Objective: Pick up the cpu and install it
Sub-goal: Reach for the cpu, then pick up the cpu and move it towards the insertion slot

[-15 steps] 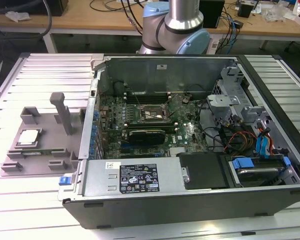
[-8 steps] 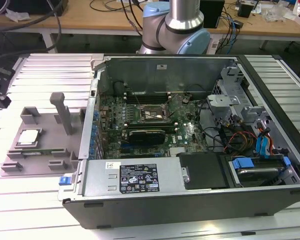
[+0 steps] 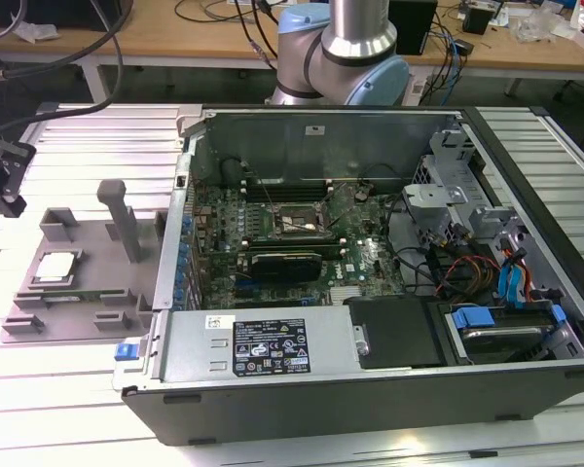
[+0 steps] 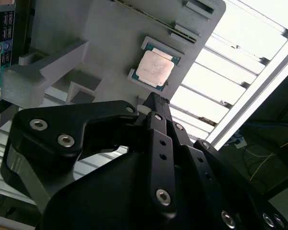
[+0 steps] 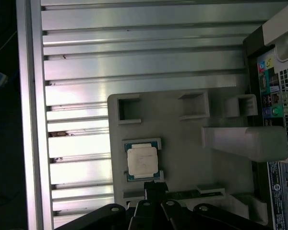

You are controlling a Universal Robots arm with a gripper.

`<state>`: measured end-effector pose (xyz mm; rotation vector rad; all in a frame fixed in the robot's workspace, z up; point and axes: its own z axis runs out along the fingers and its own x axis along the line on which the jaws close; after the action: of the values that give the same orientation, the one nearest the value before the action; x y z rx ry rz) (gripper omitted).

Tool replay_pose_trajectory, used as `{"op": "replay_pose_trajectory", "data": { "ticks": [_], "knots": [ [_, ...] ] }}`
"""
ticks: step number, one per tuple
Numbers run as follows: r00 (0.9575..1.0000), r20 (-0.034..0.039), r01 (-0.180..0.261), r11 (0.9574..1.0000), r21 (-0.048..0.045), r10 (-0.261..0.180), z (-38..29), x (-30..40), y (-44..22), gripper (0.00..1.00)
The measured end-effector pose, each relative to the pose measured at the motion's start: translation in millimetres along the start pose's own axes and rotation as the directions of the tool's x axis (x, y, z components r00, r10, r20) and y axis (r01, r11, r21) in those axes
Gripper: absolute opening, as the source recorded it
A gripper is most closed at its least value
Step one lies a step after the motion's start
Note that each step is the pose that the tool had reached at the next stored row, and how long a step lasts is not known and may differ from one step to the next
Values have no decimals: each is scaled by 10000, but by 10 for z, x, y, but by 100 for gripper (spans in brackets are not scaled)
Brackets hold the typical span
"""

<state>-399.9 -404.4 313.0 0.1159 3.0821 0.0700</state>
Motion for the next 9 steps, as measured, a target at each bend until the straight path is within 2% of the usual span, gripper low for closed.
{"op": "replay_pose_trajectory", "data": {
  "ticks": [9],
  "knots": [
    [10000,-1,-1,10000,1,1,2,0,0,11]
  ]
}}
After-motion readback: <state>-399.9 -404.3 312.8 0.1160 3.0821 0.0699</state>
